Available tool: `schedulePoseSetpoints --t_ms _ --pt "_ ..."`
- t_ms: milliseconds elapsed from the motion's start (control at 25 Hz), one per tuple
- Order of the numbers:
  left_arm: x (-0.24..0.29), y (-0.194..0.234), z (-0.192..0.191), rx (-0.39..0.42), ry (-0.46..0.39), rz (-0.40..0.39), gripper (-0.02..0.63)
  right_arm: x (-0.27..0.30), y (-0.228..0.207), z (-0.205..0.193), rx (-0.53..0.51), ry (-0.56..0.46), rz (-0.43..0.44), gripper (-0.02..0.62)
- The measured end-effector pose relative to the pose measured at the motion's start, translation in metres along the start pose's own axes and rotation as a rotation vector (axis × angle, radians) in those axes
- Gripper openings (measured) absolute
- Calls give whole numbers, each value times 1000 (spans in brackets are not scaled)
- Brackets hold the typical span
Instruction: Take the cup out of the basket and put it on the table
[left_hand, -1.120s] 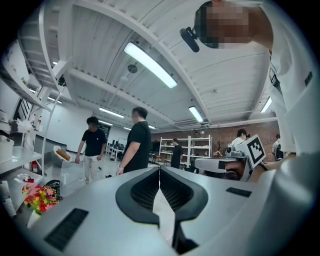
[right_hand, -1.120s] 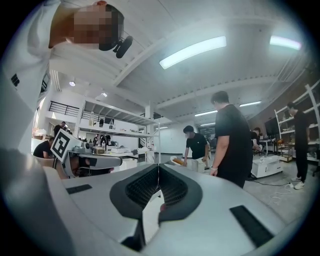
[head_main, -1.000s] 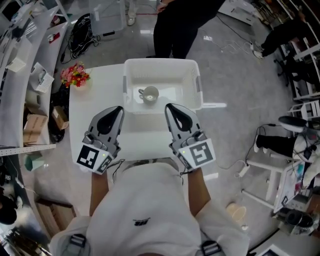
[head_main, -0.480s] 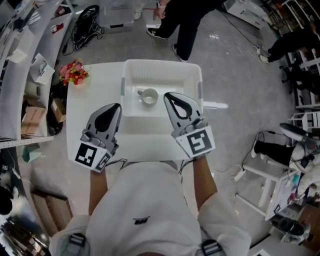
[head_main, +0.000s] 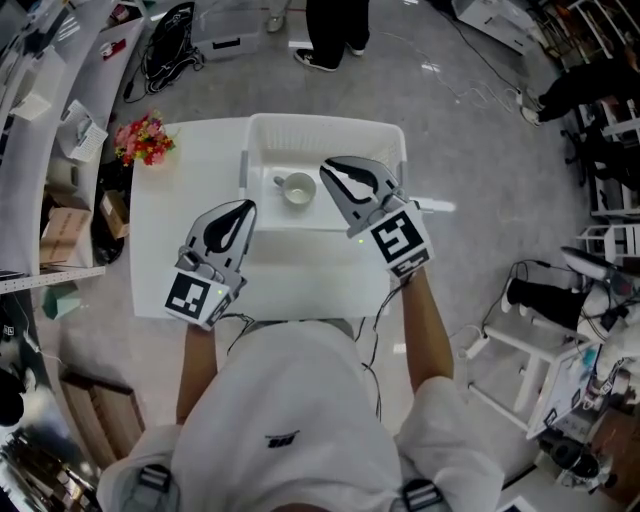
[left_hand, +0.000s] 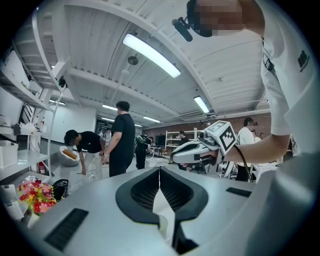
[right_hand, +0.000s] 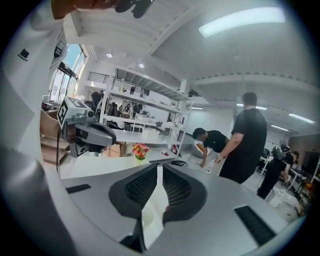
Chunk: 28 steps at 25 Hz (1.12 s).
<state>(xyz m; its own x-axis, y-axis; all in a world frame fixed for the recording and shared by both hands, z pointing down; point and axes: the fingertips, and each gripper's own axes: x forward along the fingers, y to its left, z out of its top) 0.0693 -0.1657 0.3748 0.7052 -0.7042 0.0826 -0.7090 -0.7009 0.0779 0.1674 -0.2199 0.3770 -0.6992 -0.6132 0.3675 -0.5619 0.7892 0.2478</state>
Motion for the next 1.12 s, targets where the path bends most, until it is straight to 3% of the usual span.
schedulePoseSetpoints --t_ms 200,720,1120 --pt "11 -4 -15 3 26 -10 12 26 6 -32 -62 119 117 158" --pt "21 -4 -31 -23 46 -5 12 88 44 -148 -259 509 417 339" --pt "25 -3 -39 -29 64 6 12 110 64 -205 -328 673 533 379"
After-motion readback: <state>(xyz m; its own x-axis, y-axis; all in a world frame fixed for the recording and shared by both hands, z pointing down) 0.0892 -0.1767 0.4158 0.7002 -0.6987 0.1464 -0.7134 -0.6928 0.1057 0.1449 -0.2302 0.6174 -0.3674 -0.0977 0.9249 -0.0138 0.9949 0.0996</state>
